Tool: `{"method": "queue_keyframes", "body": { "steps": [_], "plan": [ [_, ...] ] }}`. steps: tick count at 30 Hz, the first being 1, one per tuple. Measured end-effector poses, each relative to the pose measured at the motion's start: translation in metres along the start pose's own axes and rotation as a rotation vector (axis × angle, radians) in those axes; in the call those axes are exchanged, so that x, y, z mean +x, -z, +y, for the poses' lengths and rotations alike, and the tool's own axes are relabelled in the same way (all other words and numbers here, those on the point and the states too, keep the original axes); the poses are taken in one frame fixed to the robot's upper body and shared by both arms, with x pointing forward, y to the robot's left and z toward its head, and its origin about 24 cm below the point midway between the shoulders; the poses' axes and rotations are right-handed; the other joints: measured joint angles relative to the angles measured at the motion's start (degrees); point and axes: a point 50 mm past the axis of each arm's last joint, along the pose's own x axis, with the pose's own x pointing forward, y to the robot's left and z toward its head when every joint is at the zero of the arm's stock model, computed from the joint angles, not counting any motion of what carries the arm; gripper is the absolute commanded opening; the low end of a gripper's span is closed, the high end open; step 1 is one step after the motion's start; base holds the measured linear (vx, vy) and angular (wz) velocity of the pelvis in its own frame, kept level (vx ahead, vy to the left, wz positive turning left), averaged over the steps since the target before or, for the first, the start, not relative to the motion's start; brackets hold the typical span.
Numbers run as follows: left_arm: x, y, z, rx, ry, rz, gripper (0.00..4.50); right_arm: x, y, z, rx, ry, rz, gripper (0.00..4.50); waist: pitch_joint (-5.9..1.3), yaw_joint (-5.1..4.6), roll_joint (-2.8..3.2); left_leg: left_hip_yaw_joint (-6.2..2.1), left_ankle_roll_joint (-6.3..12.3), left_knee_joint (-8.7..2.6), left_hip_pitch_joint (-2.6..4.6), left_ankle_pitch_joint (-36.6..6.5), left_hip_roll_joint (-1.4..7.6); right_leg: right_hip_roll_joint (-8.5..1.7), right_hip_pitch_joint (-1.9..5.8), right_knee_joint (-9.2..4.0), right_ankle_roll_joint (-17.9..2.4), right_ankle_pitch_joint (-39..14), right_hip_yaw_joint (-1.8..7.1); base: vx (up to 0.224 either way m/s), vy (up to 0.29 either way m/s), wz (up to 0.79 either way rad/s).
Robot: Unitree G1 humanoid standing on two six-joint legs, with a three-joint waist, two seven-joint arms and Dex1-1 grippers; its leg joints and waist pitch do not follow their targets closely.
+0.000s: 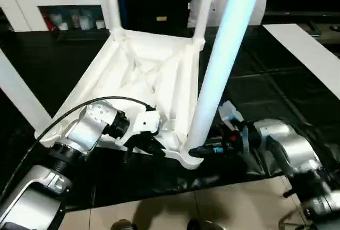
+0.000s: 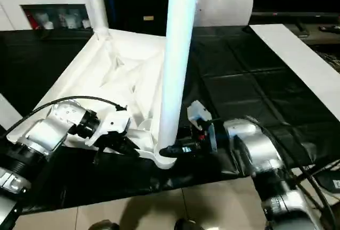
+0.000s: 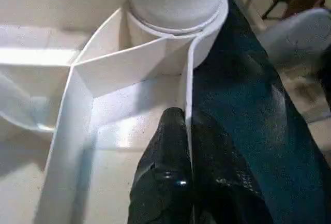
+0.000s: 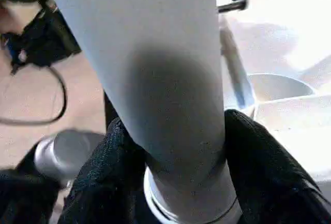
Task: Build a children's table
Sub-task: Rotate leg to tighten
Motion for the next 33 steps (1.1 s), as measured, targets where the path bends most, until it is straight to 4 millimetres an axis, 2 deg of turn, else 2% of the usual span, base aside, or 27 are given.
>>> {"method": "queue_keyframes", "body": {
  "steps": [3,6,8,9,11,12,13,14,15,16,17,18,19,20,21,22,23,24,25,26,27,28,29,30,31,32,33],
  "plan": [
    [0.001,0.001,0.001,-0.041,-0.044,-0.006,0.00,0.002,0.004,0.003,0.020,0.084,-0.030,2.05,-0.01,-0.36,-0.02,0.06,-0.04,0.01,0.00,0.0,0.00,0.00,0.03,0.01,0.1,0.0,0.03,0.000,0.000,0.00],
    [0.003,0.003,0.003,-0.102,-0.124,-0.013,0.00,0.008,0.005,0.000,0.038,0.236,-0.068,2.04,-0.09,-1.91,-0.15,0.06,-0.14,-0.01,0.06,0.1,-0.02,0.03,0.12,-0.13,0.2,-0.1,-0.02,0.000,0.000,0.00],
    [0.005,0.003,0.006,-0.154,-0.198,-0.023,0.00,0.016,0.006,-0.003,0.050,0.391,-0.103,2.03,-0.18,-3.34,-0.28,0.01,-0.20,0.05,0.15,0.1,-0.09,0.04,0.11,-0.25,0.2,-0.1,-0.22,0.000,0.000,0.00],
    [0.007,0.002,0.008,-0.185,-0.244,-0.031,0.00,0.022,0.005,-0.005,0.062,0.487,-0.123,2.00,-0.20,-4.26,-0.26,-0.15,-0.20,0.09,0.12,0.1,-0.06,0.03,0.18,-0.56,0.2,-0.1,-0.64,0.000,0.000,0.00],
    [0.012,0.001,0.012,-0.222,-0.309,-0.035,0.00,0.032,0.004,-0.009,0.090,0.634,-0.157,1.97,-0.26,-5.52,-0.07,-0.96,-0.21,0.02,0.12,0.1,0.04,0.03,0.62,-1.82,0.2,-0.1,-1.91,0.000,0.000,0.00],
    [0.016,0.000,0.014,-0.242,-0.342,-0.044,0.00,0.038,0.003,-0.012,0.112,0.718,-0.177,1.97,-0.04,-6.19,0.54,-1.72,-0.21,-0.02,0.13,0.1,0.40,0.03,1.44,-3.15,0.2,-0.1,-3.45,0.000,0.000,0.00],
    [0.018,-0.001,0.015,-0.253,-0.364,-0.045,0.00,0.043,0.002,-0.013,0.127,0.771,-0.188,1.97,0.18,-6.74,0.85,-2.29,-0.22,-0.07,0.01,0.1,1.13,-0.01,2.11,-3.90,0.2,-0.2,-4.49,0.000,0.000,0.00],
    [0.018,-0.001,0.016,-0.261,-0.376,-0.048,0.00,0.046,0.002,-0.014,0.137,0.806,-0.194,1.97,0.45,-6.83,1.25,-2.37,-0.23,-0.10,0.06,0.1,1.50,0.05,2.30,-2.59,0.4,-1.2,-4.66,-0.085,-0.014,-0.12],
    [0.021,-0.001,0.017,-0.275,-0.394,-0.053,0.00,0.051,0.001,-0.015,0.161,0.859,-0.208,1.97,0.74,-6.58,0.68,-1.53,-0.24,0.00,0.87,0.1,1.37,0.00,1.50,0.62,-0.3,-3.6,-3.17,-0.076,-0.068,-0.03],
    [0.022,0.001,0.018,-0.284,-0.408,-0.048,0.00,0.057,0.001,-0.017,0.190,0.899,-0.219,2.31,0.93,-6.18,-0.29,-0.78,-0.28,-0.03,1.91,0.1,0.94,0.04,1.16,3.09,-0.1,-4.6,-1.29,-0.076,-0.068,-0.03],
    [0.022,0.002,0.018,-0.288,-0.421,-0.040,0.00,0.062,0.001,-0.017,0.211,0.933,-0.227,2.31,0.89,-5.65,-1.62,-0.21,-0.50,0.41,3.29,0.1,0.44,0.27,0.43,4.08,0.2,-5.6,-0.01,0.048,-0.107,0.16],
    [0.022,0.002,0.019,-0.289,-0.434,-0.043,0.00,0.066,-0.002,-0.019,0.211,0.959,-0.232,2.51,1.03,-5.44,-1.81,0.13,-1.09,3.15,3.53,-1.6,0.90,1.20,0.14,4.07,0.2,-5.2,-0.06,0.121,-0.060,-0.20],
    [0.016,0.003,0.020,-0.280,-0.447,-0.050,0.00,0.074,-0.009,-0.020,0.190,0.967,-0.232,2.71,1.12,-5.03,-0.10,-1.29,-0.11,7.83,3.48,-4.7,0.25,0.34,0.02,3.11,0.1,-5.3,-3.17,0.121,-0.060,-0.20],
    [0.015,0.000,0.021,-0.268,-0.442,-0.055,0.00,0.076,-0.013,-0.021,0.177,0.984,-0.247,2.76,0.96,-5.85,1.76,-2.15,-0.43,6.37,3.73,-7.7,-0.34,-0.43,0.62,1.36,0.3,-5.2,-6.34,0.138,0.069,-0.46],
    [0.019,-0.003,0.021,-0.257,-0.428,-0.059,0.00,0.074,-0.013,-0.022,0.157,1.000,-0.240,2.76,1.27,-5.85,2.12,-2.66,-0.42,4.02,3.71,-7.6,0.52,-0.29,1.55,-0.16,1.2,-5.7,-7.45,0.091,0.054,-0.09],
    [0.021,-0.004,0.021,-0.247,-0.422,-0.058,0.00,0.073,-0.011,-0.022,0.144,1.008,-0.229,3.00,1.39,-5.88,1.83,-2.39,-0.57,3.60,4.06,-7.4,0.56,-0.02,1.26,0.88,2.1,-6.8,-6.39,0.091,0.054,-0.09],
    [0.022,-0.004,0.020,-0.234,-0.415,-0.056,0.00,0.070,-0.008,-0.021,0.122,1.009,-0.203,3.00,1.49,-5.49,1.19,-1.60,-0.85,3.60,4.77,-6.9,0.49,0.09,1.11,2.33,1.6,-6.5,-4.92,0.027,-0.066,0.20],
    [0.024,-0.003,0.018,-0.219,-0.390,-0.057,0.00,0.068,-0.003,-0.020,0.102,0.998,-0.174,3.10,1.70,-4.64,-0.31,-0.44,-1.18,3.65,6.41,-6.8,-0.01,0.22,1.12,3.99,0.3,-5.6,-2.61,0.092,-0.128,0.44],
    [0.026,-0.003,0.016,-0.207,-0.364,-0.061,0.00,0.066,0.001,-0.019,0.094,0.987,-0.160,3.22,1.99,-4.19,-0.71,0.20,-1.00,5.42,6.84,-7.2,0.20,1.59,0.57,3.40,0.0,-5.0,-2.77,0.092,-0.128,0.44],
    [0.023,-0.002,0.013,-0.196,-0.354,-0.068,0.00,0.069,-0.001,-0.018,0.079,0.966,-0.160,3.22,1.34,-3.75,1.19,-0.10,0.96,5.87,6.68,-8.6,0.42,2.08,0.60,2.51,0.0,-5.0,-3.09,0.123,-0.101,0.17],
    [0.018,0.000,0.014,-0.190,-0.355,-0.064,0.00,0.072,-0.003,-0.016,0.073,0.952,-0.170,3.29,1.40,-3.76,1.15,-0.39,1.27,4.72,6.26,-9.0,0.33,1.99,0.63,0.75,0.1,-5.0,-4.15,0.127,-0.039,-0.19],
    [0.015,-0.002,0.015,-0.172,-0.360,-0.064,0.00,0.067,-0.005,-0.014,0.061,0.945,-0.180,3.44,1.25,-3.24,2.78,-1.83,1.13,3.05,4.85,-8.8,2.10,2.04,1.69,-0.85,2.8,-5.3,-6.59,0.127,-0.039,-0.19],
    [0.016,-0.006,0.016,-0.152,-0.350,-0.064,0.00,0.061,-0.005,-0.010,0.052,0.940,-0.197,3.44,1.26,-2.58,2.68,-1.39,-0.15,2.61,5.10,-8.0,2.54,1.91,0.90,0.76,4.3,-6.1,-6.10,0.160,0.039,-0.09],
    [0.017,-0.005,0.015,-0.145,-0.337,-0.070,0.00,0.057,-0.004,-0.008,0.047,0.927,-0.197,3.60,1.28,-2.09,1.06,0.13,-2.63,2.74,6.38,-6.7,1.98,1.44,0.09,3.35,2.2,-4.8,-3.89,0.135,-0.014,0.08],
    [0.016,-0.004,0.014,-0.138,-0.330,-0.068,0.00,0.052,-0.001,-0.003,0.049,0.916,-0.205,3.60,1.38,-1.52,0.03,0.42,-2.87,3.38,7.02,-7.1,0.58,1.40,0.00,4.47,-0.4,-3.4,-2.32,0.135,-0.014,0.08],
    [0.018,-0.005,0.013,-0.124,-0.313,-0.070,0.00,0.045,0.002,0.002,0.054,0.904,-0.210,3.66,1.10,-1.03,0.17,0.29,-2.27,3.96,7.24,-7.5,0.21,2.42,-0.57,4.50,-1.6,-3.6,-0.99,0.072,-0.093,0.26],
    [0.016,-0.004,0.012,-0.110,-0.304,-0.073,0.00,0.042,0.002,0.006,0.053,0.880,-0.216,3.88,0.93,-0.16,0.22,0.20,-0.31,3.83,6.60,-8.4,-0.22,3.03,-0.90,3.87,-1.6,-3.6,-0.26,0.127,-0.049,0.06]
  ]
}}
